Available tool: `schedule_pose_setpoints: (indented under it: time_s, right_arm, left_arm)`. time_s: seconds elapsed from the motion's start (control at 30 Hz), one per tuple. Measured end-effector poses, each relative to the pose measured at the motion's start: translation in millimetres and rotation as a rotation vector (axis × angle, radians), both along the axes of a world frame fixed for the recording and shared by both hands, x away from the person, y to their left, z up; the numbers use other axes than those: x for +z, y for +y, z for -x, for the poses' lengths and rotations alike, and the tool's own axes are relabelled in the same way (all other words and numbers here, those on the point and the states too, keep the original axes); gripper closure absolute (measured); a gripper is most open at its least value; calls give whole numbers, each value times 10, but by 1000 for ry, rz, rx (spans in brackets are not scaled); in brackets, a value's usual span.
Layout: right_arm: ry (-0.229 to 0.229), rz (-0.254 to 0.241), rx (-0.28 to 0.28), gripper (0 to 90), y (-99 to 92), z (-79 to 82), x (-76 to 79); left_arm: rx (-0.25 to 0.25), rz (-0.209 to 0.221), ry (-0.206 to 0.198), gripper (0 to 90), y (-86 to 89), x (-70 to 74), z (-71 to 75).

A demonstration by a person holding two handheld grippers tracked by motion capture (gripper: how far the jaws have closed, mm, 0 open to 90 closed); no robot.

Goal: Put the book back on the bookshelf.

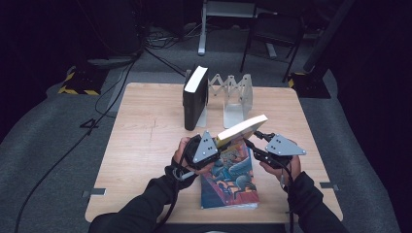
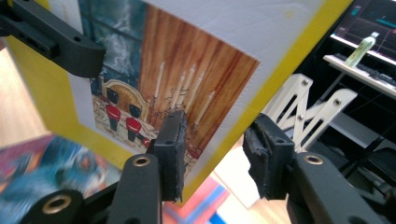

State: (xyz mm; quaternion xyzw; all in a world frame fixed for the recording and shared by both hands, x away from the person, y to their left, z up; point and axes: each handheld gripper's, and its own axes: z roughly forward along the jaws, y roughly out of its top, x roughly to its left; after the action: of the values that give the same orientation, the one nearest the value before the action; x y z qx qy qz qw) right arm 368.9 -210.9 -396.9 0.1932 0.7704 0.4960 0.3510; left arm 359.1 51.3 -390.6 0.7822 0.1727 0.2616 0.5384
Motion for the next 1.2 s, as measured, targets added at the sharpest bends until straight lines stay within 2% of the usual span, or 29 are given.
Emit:
schedule_pose_setpoints:
  time_s: [0.07, 0.1, 0.13, 0.2, 0.23, 0.33, 0.43, 0.47, 0.53, 0.73, 0.87, 1.2]
  right_arm:
    - [4, -2, -7, 520, 60, -39, 37]
    - [-1, -1, -11, 507, 79, -46, 44]
    - [-1, -1, -11, 507, 79, -46, 44]
    - [0, 9, -1, 493, 103, -49, 54]
    - [3, 19, -3, 489, 105, -47, 50]
    - [17, 26, -2, 488, 74, -54, 25]
    - [37, 26, -13, 487, 31, -73, -10]
    - [43, 26, -14, 486, 12, -80, -25]
    - [50, 28, -25, 486, -13, -90, -48]
    - [68, 21, -36, 482, -48, -130, -75]
    - [73, 19, -26, 484, -47, -127, -77]
    - [91, 34, -21, 481, -117, -113, -151]
  left_arm:
    - [37, 8, -5, 751, 39, 23, -33]
    - [71, 10, -21, 751, 71, 37, -58]
    - [71, 10, -21, 751, 71, 37, -58]
    - [140, -8, -44, 751, 153, 66, -118]
    - [179, 18, -32, 752, 222, 76, -175]
    - [255, 38, -16, 752, 337, 69, -278]
    - [334, 11, -20, 751, 405, 16, -372]
    - [334, 11, -20, 752, 405, 16, -372]
    - [386, 7, 3, 751, 446, -64, -455]
    - [439, 4, 39, 751, 496, -180, -533]
    - [444, 13, 72, 751, 527, -254, -569]
    - [477, -8, 123, 751, 499, -417, -632]
